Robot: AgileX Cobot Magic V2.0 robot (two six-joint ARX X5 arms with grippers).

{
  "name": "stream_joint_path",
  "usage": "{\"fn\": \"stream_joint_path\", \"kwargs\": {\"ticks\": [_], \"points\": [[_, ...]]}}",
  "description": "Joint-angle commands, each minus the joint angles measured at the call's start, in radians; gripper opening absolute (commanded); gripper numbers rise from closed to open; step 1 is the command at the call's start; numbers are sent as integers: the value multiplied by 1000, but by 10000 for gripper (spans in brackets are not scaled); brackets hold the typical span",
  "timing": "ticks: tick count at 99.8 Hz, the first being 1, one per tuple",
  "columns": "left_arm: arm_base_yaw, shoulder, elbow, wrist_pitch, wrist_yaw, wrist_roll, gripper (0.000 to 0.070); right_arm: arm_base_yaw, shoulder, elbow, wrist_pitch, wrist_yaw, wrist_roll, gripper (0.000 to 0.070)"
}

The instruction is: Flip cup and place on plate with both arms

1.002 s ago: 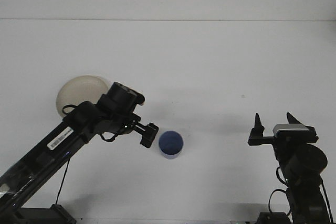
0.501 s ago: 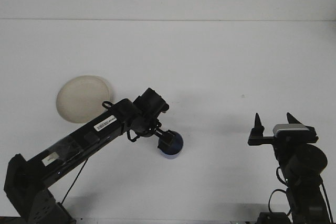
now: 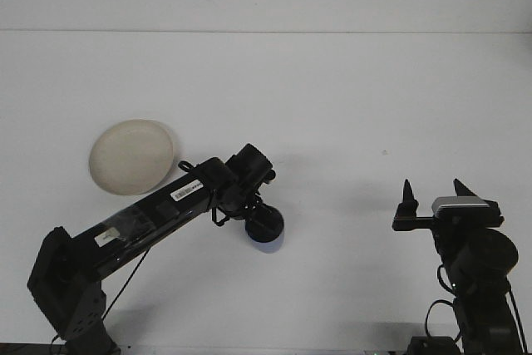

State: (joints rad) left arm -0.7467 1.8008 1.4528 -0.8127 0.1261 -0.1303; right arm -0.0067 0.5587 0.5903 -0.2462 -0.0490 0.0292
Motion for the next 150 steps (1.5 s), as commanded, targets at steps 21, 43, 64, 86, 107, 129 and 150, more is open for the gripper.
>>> {"fn": "stream_joint_path", "kwargs": {"ticks": [21,43,64,86,107,129,150], "points": [[-13,21,72,-59,-7,0,10,1,5,4,6,1,-9,612],[45,-33,209,-185,-137,36,10,1,5,4,6,1,-9,612],[220,-142,256,-258,-257,61,10,1,5,4,6,1,-9,612],[513,-159,256,-274,-278,104,10,1,5,4,6,1,-9,612],[692,-127,256,-217,-277,105,10,1,5,4,6,1,-9,612],[764,-45,256,-203,-275,112,11,1,5,4,7,1,-9,612],[784,28,256,-175,-275,112,12,1,5,4,6,1,-9,612]]}}
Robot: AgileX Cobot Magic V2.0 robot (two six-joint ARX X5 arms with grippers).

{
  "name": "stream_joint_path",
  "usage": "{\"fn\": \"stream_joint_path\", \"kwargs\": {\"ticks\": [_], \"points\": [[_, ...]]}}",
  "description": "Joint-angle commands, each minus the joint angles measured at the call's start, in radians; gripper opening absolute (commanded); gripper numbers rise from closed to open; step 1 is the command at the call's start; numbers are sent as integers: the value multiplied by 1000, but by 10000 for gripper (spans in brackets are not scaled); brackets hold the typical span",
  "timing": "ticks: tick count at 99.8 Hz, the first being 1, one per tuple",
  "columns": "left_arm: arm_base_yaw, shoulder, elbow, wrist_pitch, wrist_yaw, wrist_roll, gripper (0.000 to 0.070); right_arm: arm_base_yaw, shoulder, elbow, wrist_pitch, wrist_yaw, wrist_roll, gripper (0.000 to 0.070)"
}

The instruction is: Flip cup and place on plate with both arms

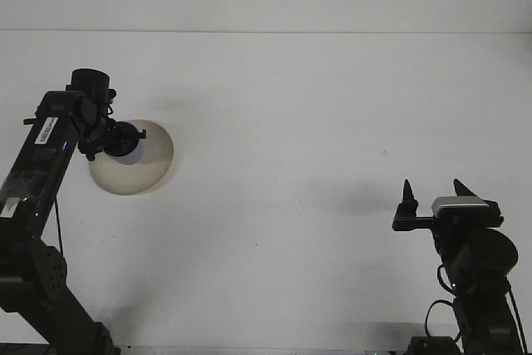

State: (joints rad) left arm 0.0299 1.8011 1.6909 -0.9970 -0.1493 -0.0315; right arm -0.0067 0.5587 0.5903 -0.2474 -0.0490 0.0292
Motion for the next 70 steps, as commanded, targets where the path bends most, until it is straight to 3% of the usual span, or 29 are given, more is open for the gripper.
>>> {"fn": "stream_joint_path", "kwargs": {"ticks": [1,24,57,63,70], "points": [[8,31,18,10,1,13,12,1,5,4,8,1,-9,612],[22,99,18,4,69,16,15,1,5,4,8,1,-9,612],[24,114,18,10,71,20,19,1,5,4,8,1,-9,612],[24,114,18,10,71,20,44,1,5,4,8,1,-9,612],[26,114,18,10,71,20,131,1,5,4,8,1,-9,612]]}}
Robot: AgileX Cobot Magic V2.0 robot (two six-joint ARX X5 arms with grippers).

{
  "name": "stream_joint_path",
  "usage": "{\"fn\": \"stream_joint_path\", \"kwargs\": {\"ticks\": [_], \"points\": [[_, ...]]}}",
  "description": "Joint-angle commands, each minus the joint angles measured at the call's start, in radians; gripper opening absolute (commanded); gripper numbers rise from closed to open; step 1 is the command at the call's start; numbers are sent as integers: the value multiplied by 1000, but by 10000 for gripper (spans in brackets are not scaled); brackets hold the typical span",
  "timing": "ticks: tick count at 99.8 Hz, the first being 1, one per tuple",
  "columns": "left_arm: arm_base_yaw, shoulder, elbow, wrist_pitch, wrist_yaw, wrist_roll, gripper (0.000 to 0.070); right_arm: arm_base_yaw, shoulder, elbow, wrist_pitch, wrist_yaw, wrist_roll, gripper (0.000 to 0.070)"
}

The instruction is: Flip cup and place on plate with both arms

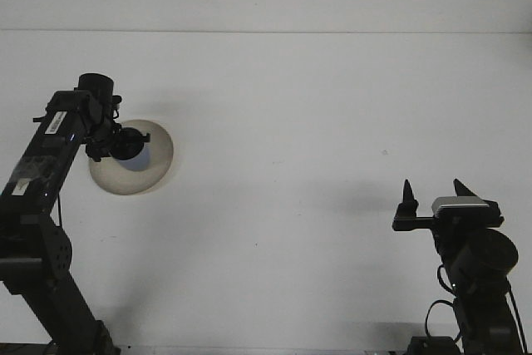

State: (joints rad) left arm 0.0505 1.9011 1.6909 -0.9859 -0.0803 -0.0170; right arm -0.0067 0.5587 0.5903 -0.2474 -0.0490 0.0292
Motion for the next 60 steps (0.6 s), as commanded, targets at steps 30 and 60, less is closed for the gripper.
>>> {"fn": "stream_joint_path", "kwargs": {"ticks": [30,60], "points": [[17,10,26,1,2,5,266,1,5,4,8,1,-9,612],[22,-55,169,-79,2,2,266,1,5,4,8,1,-9,612]]}}
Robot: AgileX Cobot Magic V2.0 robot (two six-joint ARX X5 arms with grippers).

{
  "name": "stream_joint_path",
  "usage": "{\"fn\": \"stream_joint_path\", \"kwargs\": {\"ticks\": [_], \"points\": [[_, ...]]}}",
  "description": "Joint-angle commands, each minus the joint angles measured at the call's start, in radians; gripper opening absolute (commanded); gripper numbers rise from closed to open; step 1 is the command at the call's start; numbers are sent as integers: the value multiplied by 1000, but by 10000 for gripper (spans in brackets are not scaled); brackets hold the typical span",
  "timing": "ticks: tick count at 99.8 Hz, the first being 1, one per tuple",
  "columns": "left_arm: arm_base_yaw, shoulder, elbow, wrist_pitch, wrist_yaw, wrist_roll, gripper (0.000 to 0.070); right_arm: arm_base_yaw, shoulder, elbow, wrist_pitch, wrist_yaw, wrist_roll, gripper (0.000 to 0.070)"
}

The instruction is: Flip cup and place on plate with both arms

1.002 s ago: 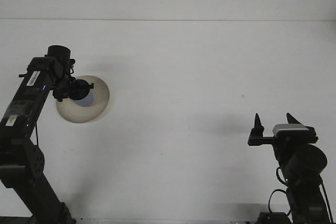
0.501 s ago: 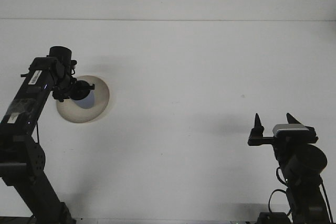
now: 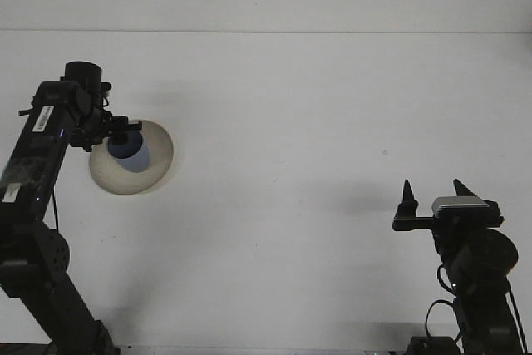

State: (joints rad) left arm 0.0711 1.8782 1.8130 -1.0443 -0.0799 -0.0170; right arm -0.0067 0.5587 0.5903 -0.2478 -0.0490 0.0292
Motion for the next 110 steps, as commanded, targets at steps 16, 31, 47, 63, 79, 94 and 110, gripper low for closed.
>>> {"fn": "stream_joint_path", "kwargs": {"ticks": [16,31,47,63,79,94,110], "points": [[2,-132,50,-44,2,2,266,1,5,4,8,1,-9,612],[2,-227,39,-54,3,-18,266,1,5,4,8,1,-9,612],[-6,-353,-20,-7,33,-29,266,1,5,4,8,1,-8,612],[-34,-527,-173,90,61,-29,266,1,5,4,8,1,-7,612],[-61,-728,-355,214,61,-39,266,1,5,4,8,1,-7,612],[-79,-914,-533,350,61,-40,266,1,5,4,8,1,-7,612],[-81,-1107,-752,489,61,-39,266,1,5,4,8,1,-7,612]]}}
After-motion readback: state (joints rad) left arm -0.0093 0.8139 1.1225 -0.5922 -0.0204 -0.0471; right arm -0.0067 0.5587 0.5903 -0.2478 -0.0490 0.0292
